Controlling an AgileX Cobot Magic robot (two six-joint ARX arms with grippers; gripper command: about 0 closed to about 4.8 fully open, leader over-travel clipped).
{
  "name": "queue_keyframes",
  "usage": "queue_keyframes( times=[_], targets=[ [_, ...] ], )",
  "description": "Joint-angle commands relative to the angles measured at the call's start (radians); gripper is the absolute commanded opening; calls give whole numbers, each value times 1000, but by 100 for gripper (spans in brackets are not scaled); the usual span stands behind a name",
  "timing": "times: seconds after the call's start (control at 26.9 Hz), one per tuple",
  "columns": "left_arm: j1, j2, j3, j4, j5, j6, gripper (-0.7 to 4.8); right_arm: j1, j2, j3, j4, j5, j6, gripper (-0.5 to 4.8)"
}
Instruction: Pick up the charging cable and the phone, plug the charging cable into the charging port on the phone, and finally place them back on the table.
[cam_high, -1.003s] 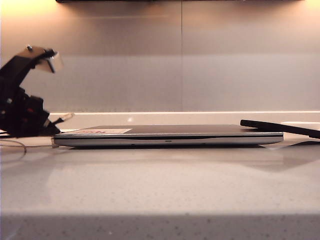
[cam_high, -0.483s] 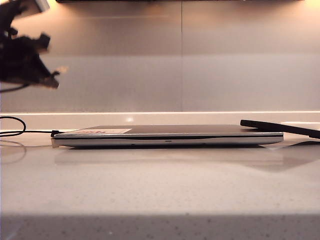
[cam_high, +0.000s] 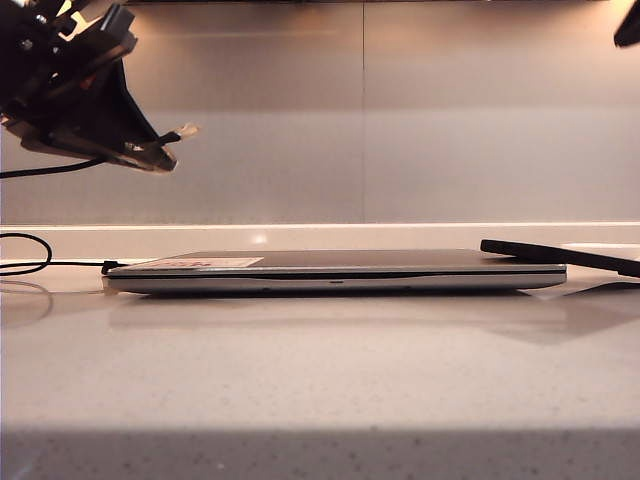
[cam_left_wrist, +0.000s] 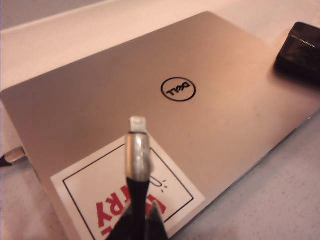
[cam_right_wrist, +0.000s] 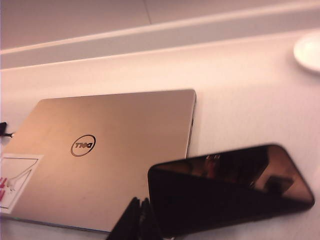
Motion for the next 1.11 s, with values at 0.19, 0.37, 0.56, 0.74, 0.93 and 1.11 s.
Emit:
queue_keyframes(
  times=[0.19, 0.37, 0.56, 0.74, 0.93, 1.11],
  targets=[
    [-1, -3, 5, -11, 0, -4, -6, -205, 0, -100, 30, -252, 393, -1],
    [-1, -3, 5, -11, 0, -3, -6, -260, 2, -139, 26, -255, 635, 222],
    [-2, -3, 5, -10, 0, -3, -6, -273, 42, -142, 49, -264, 754, 319],
    [-2, -3, 5, -10, 0, -3, -6, -292, 148, -180, 185, -344, 866, 379],
    [-2, -3, 5, -10, 0, -3, -6, -295, 285, -185, 277, -344, 865, 378],
    [-2, -3, 5, -10, 0, -3, -6, -295, 383, -185, 343, -344, 866, 378]
  ],
)
